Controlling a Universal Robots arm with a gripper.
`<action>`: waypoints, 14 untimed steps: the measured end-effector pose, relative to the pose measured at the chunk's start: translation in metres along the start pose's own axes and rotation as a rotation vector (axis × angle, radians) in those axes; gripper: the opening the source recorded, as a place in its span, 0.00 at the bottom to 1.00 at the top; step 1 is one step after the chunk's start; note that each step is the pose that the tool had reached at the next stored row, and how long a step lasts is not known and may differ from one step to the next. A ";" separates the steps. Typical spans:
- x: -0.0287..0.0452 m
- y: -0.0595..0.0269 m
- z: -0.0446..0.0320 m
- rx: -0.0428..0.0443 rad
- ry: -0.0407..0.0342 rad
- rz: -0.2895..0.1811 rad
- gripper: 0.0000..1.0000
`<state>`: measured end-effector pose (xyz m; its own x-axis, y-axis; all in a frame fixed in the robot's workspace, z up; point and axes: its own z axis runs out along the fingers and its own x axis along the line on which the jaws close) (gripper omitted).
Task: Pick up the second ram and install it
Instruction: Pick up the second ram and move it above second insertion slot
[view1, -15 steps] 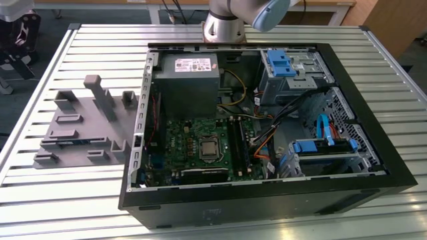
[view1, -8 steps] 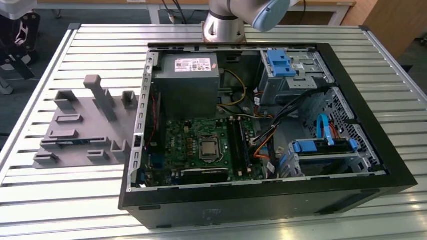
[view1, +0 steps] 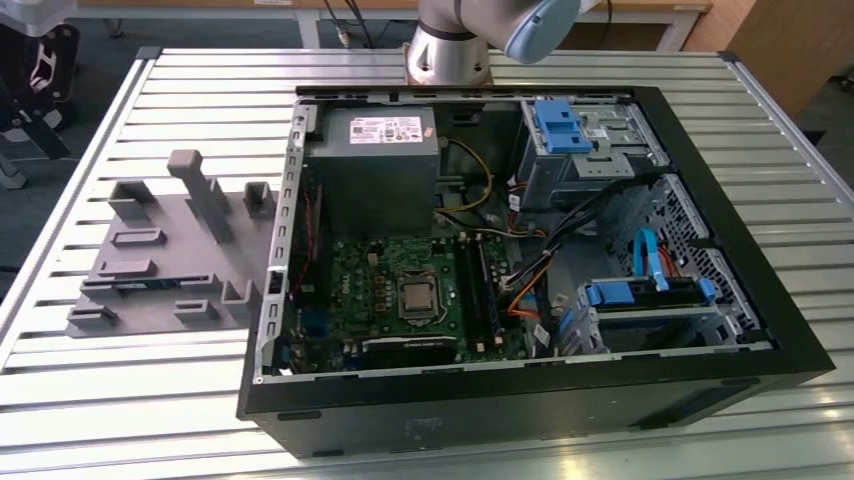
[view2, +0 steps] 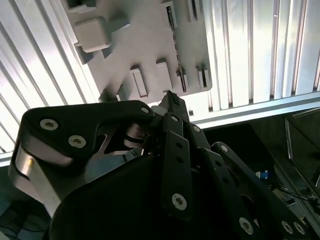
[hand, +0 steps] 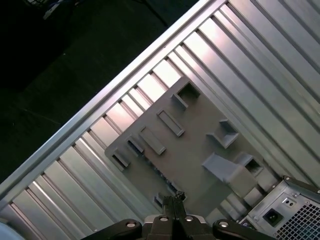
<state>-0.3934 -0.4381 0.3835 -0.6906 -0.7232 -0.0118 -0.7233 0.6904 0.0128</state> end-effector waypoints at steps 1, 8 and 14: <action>0.0000 0.0000 0.0001 -0.0001 0.0001 -0.008 0.11; 0.0004 -0.0003 0.0008 -0.0009 0.0010 -0.073 0.11; 0.0005 -0.0004 0.0016 -0.0017 0.0019 -0.146 0.11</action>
<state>-0.3934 -0.4388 0.3819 -0.5780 -0.8160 -0.0118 -0.8160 0.5779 0.0128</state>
